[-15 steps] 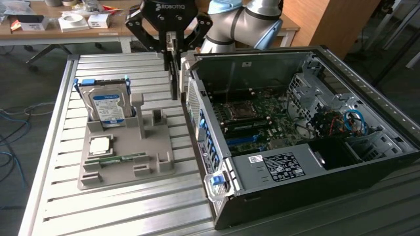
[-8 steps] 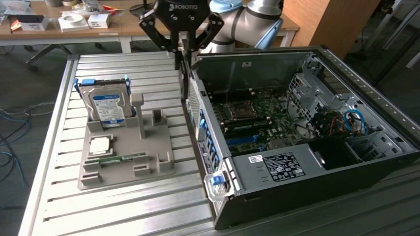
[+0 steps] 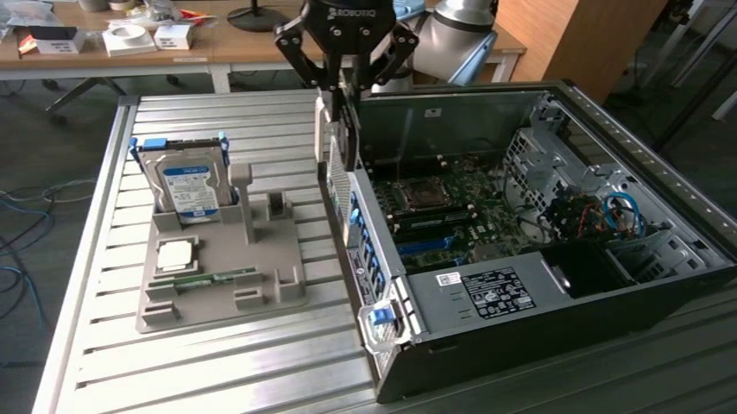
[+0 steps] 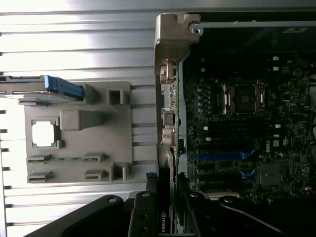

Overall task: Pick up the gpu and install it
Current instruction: 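Pick up the gpu and move the gpu toward the slot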

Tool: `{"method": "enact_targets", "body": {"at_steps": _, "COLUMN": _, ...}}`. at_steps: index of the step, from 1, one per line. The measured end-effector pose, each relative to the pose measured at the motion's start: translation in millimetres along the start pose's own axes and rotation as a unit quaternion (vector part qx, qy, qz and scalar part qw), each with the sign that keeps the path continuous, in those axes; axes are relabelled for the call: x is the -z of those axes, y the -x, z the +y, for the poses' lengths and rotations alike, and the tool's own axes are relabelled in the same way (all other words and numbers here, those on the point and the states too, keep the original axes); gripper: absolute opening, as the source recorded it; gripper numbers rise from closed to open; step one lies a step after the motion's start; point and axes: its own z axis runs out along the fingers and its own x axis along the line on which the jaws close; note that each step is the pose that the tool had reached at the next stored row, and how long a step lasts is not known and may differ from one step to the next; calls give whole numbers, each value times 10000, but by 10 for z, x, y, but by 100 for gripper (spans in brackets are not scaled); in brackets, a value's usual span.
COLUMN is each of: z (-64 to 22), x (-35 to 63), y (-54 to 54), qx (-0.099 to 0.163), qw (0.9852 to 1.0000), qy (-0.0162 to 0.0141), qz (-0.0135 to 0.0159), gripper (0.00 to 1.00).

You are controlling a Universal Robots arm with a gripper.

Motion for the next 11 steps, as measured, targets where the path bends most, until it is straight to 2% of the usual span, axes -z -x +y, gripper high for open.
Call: {"method": "enact_targets", "body": {"at_steps": 11, "z": 20, "x": -16, "y": 313, "qx": -4, "qw": 10000, "qy": 0, "qz": 0, "gripper": 26}}
